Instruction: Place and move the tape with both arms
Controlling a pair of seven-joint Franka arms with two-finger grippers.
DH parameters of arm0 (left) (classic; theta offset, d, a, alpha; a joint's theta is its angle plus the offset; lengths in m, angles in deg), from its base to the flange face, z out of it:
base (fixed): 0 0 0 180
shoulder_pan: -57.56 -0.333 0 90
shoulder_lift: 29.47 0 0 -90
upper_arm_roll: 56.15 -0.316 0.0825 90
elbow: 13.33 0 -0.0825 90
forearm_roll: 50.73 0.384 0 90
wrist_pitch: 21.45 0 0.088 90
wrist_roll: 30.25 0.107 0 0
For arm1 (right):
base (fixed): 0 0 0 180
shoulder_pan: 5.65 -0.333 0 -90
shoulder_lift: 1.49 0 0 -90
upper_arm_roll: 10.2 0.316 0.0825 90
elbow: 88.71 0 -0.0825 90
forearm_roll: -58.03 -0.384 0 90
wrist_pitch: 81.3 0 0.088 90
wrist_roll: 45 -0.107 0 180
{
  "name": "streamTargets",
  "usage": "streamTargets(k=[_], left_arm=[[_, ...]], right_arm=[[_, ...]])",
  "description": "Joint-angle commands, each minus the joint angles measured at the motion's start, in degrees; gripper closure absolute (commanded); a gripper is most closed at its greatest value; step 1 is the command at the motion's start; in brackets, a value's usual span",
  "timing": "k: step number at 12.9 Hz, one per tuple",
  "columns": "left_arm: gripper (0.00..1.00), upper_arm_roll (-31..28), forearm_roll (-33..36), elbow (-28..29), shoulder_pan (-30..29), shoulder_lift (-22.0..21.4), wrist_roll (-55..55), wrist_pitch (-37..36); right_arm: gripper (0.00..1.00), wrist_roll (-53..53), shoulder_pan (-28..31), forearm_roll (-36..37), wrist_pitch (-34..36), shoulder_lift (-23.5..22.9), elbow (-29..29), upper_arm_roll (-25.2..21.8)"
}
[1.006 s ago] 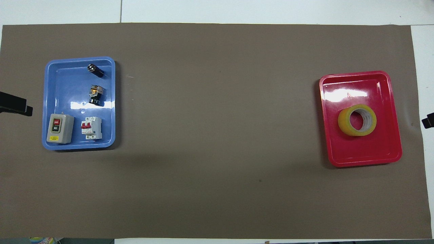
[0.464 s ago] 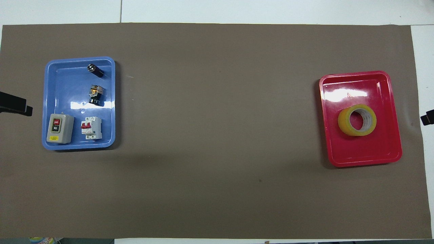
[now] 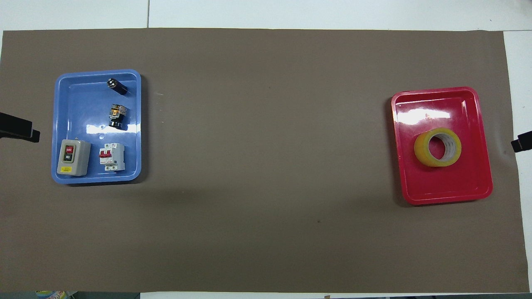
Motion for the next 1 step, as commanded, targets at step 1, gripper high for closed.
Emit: streamTargets(k=[1], left_arm=[[0.00,0.0,0.6,1.7,0.0,-1.7,0.7,-0.2]], right_arm=[[0.00,-1.1,0.3,-1.0,-1.1,0.4,-0.8,0.1]])
